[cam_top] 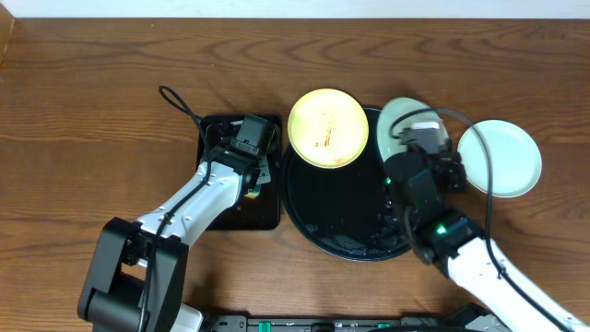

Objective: Clean dirty plates on tray and stack at the side
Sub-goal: 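Lift the cleaned plate with the right gripper and move it right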

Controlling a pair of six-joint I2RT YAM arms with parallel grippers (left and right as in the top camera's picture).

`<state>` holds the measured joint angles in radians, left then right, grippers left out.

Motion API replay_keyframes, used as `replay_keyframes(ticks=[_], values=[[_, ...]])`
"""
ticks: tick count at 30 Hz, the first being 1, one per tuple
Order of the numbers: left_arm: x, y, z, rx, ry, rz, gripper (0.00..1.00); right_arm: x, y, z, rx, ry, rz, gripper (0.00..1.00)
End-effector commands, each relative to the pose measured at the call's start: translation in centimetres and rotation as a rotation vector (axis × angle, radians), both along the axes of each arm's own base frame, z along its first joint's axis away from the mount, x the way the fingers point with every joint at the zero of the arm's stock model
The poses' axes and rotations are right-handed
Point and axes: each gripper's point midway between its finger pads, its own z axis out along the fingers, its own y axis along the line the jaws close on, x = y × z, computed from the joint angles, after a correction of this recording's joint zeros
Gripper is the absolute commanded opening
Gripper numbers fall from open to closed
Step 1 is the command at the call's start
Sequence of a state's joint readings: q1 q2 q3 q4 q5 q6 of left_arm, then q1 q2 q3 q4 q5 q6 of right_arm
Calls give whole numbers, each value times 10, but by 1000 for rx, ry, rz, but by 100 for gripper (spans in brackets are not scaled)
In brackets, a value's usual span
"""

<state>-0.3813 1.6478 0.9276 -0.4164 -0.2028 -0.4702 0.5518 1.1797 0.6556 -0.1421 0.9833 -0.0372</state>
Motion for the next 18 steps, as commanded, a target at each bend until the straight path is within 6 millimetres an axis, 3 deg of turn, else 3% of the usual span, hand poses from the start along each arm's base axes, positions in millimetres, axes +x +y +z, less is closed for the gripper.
replay_keyframes(ticks=[1, 5, 9, 12, 14, 16, 17, 18], values=[[5, 11, -5, 60, -16, 14, 7, 7, -9, -21, 322, -58, -110, 1], [1, 12, -21, 76, 30, 12, 7, 10, -18, -50, 507, 26, -138, 1], [-7, 14, -48, 97, 106, 7, 10, 12, -24, -58, 578, 62, -135, 1], [-11, 16, -59, 114, 134, 7, 37, 10, -27, -60, 574, 74, -145, 1], [-10, 17, -59, 119, 132, 1, 43, 9, -27, -61, 572, 81, -147, 1], [-6, 15, -55, 123, 122, -27, 43, 8, -27, -63, 570, 87, -149, 1], [-3, 14, -52, 126, 115, -46, 34, 7, -27, -63, 569, 90, -150, 1], [-1, 13, -48, 130, 109, -64, 13, 7, -27, -63, 569, 90, -150, 1]])
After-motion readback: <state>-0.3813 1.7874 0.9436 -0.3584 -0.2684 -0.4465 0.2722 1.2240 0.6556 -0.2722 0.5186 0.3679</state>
